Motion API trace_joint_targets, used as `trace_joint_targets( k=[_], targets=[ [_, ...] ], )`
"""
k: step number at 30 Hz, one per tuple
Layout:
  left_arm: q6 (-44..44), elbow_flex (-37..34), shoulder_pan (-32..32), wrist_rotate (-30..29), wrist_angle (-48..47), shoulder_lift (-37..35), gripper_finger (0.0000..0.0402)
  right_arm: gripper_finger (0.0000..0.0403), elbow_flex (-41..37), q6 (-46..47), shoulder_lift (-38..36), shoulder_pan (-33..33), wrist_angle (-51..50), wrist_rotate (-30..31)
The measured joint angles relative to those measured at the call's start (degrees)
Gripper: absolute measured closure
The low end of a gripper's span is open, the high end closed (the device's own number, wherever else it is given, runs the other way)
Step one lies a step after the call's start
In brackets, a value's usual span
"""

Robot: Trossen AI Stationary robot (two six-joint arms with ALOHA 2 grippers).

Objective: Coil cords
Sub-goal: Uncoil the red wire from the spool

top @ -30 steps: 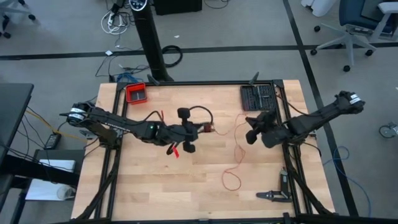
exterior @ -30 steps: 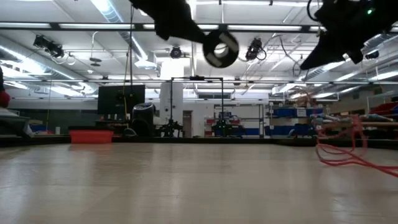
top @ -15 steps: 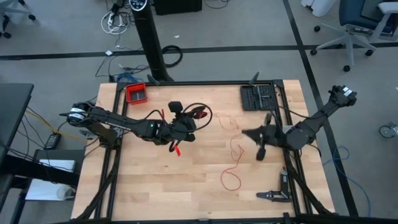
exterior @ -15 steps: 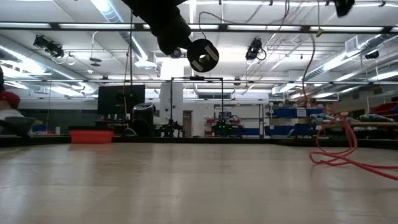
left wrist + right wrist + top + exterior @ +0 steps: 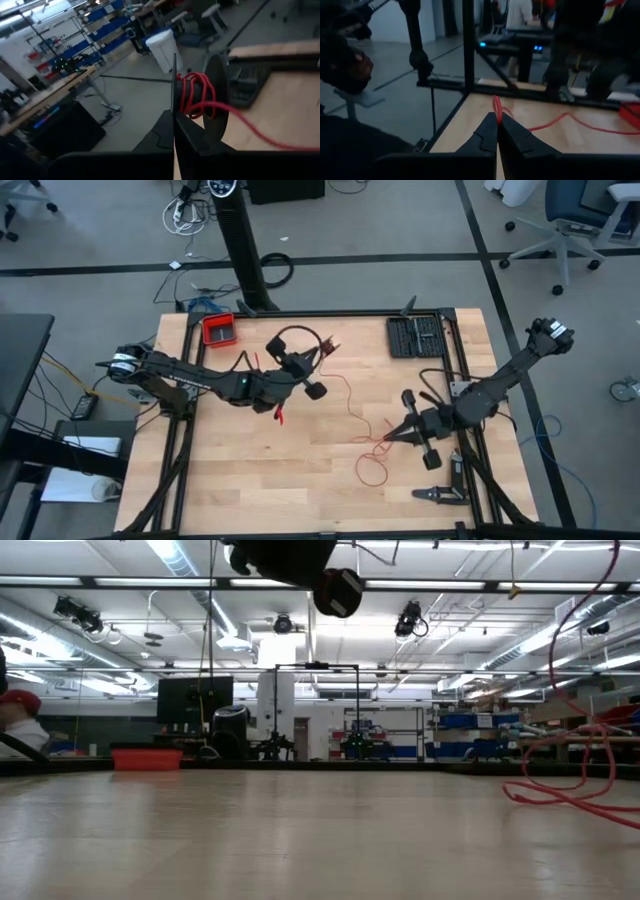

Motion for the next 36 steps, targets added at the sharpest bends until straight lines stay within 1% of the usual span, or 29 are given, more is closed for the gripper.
trace_joint_targets(
  k=[2, 5, 11, 14, 18, 21, 23, 26, 28, 32, 34, 36],
  targets=[
    [-1.2, 0.0, 0.0, 0.0, 1.3, 0.0, 0.0398, 0.0400, 0.0, 1.7, 1.5, -1.3, -0.5, -1.2],
    [-2.1, 0.0, -0.1, 0.0, 3.6, 0.0, 0.0398, 0.0400, 0.0, 5.4, 3.6, -4.0, -3.9, -2.1],
    [-2.0, 0.0, -1.0, 2.7, 7.0, 0.0, 0.0398, 0.0400, 0.0, 15.4, 7.4, -11.3, -17.3, -2.1],
    [0.5, 0.0, -1.7, 7.0, 8.4, 0.0, 0.0398, 0.0400, 0.0, 20.1, 8.4, -14.7, -23.3, -0.4],
    [5.3, 0.0, -2.6, 16.3, 7.8, 0.0, 0.0398, 0.0400, 0.0, 27.5, 8.3, -18.2, -31.4, 4.7],
    [10.9, 0.0, -3.5, 22.1, 4.5, 0.0, 0.0398, 0.0400, 0.0, 35.1, 6.7, -19.8, -37.1, 10.0],
    [15.8, 0.0, -4.0, 23.9, -0.1, 0.0, 0.0398, 0.0400, 0.0, 39.1, 5.2, -20.2, -39.7, 12.7],
    [21.0, 0.0, -4.3, 23.5, -8.6, 0.0, 0.0398, 0.0400, 0.0, 41.8, 2.3, -20.1, -41.3, 16.1],
    [22.3, 0.0, -4.2, 21.6, -13.4, 0.0, 0.0398, 0.0400, 0.0, 42.3, 0.1, -19.4, -41.1, 18.3],
    [22.4, 0.0, -2.6, 12.7, -17.8, 0.0, 0.0398, 0.0400, 0.0, 40.4, -4.2, -16.4, -37.1, 23.3],
    [22.2, 0.0, -1.7, 7.9, -18.3, 0.0, 0.0398, 0.0400, 0.0, 36.4, -6.0, -14.5, -32.0, 23.7],
    [21.7, 0.0, -0.9, 4.1, -18.2, 0.0, 0.0398, 0.0400, 0.0, 30.4, -6.9, -12.3, -24.9, 23.3]
  ],
)
